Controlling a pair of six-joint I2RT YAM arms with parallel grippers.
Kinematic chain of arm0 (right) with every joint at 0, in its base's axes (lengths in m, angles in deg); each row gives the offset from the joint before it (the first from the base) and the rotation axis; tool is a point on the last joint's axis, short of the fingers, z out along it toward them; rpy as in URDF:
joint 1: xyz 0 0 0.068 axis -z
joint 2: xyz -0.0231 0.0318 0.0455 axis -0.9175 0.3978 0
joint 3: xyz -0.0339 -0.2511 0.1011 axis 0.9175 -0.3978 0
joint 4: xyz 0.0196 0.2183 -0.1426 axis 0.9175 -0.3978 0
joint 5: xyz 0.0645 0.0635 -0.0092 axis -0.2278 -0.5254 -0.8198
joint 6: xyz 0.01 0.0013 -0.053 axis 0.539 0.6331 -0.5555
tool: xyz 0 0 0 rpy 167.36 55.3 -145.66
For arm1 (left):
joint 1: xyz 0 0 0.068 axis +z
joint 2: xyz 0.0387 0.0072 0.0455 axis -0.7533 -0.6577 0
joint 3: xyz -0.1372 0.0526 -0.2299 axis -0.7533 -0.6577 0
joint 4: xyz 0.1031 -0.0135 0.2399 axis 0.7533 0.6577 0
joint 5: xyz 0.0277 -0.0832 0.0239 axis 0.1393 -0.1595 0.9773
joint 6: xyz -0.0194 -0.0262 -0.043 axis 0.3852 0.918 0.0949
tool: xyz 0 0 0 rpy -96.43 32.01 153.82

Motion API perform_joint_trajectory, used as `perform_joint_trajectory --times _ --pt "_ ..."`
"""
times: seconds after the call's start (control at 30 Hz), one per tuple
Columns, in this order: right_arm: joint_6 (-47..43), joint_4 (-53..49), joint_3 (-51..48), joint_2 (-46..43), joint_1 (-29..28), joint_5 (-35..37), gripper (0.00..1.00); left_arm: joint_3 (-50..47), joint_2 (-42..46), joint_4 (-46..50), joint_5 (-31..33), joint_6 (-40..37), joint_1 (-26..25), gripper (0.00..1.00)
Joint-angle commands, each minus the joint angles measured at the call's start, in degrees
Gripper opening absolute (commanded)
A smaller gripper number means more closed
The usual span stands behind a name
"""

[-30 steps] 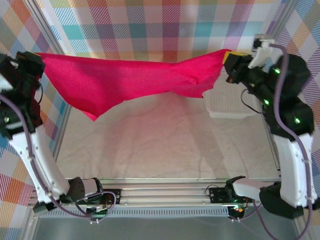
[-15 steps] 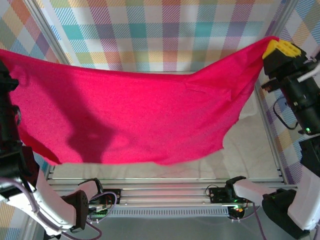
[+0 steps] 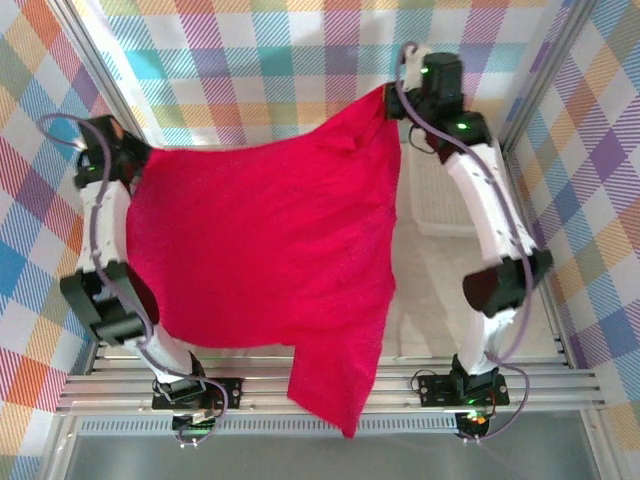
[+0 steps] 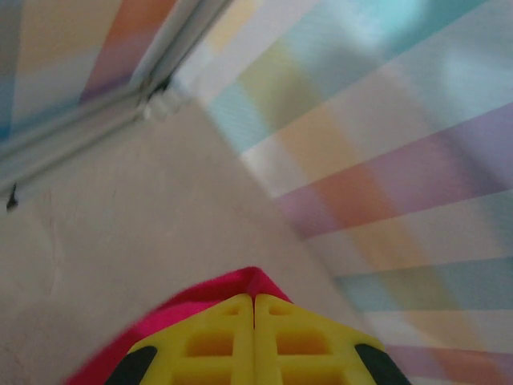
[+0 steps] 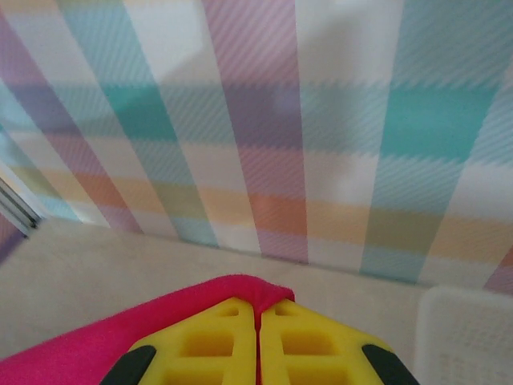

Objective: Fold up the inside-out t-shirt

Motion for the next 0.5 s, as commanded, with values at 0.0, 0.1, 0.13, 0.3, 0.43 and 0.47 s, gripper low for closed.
perform_joint_trajectory --times 0.0,0.1,0.13,0.3,0.43,0.47 --pt "2.6 3.7 4.0 7.2 -0.1 2.0 0.0 -0.8 -4.6 -11.8 0.7 0.1 -3.3 0.0" --pt "3.6 2.1 13.2 18.7 0.1 3.7 0.0 2.3 -14.3 -14.6 0.8 0.1 -4.3 0.0" --pt "3.8 0.7 17.6 22.4 0.1 3.9 0.0 4.2 -17.5 -14.6 0.6 0.3 -4.4 0.0" --pt "5.5 -2.0 35.0 39.1 1.0 4.8 0.0 17.2 -32.4 -10.7 -1.5 2.1 -4.4 0.0" --pt "7.3 9.5 26.0 39.0 1.5 4.5 0.0 28.0 -40.5 -5.3 -1.8 2.6 -4.4 0.0" --pt "7.6 12.6 24.5 39.2 1.6 4.4 0.0 31.7 -42.7 -3.0 -1.8 2.6 -4.4 0.0"
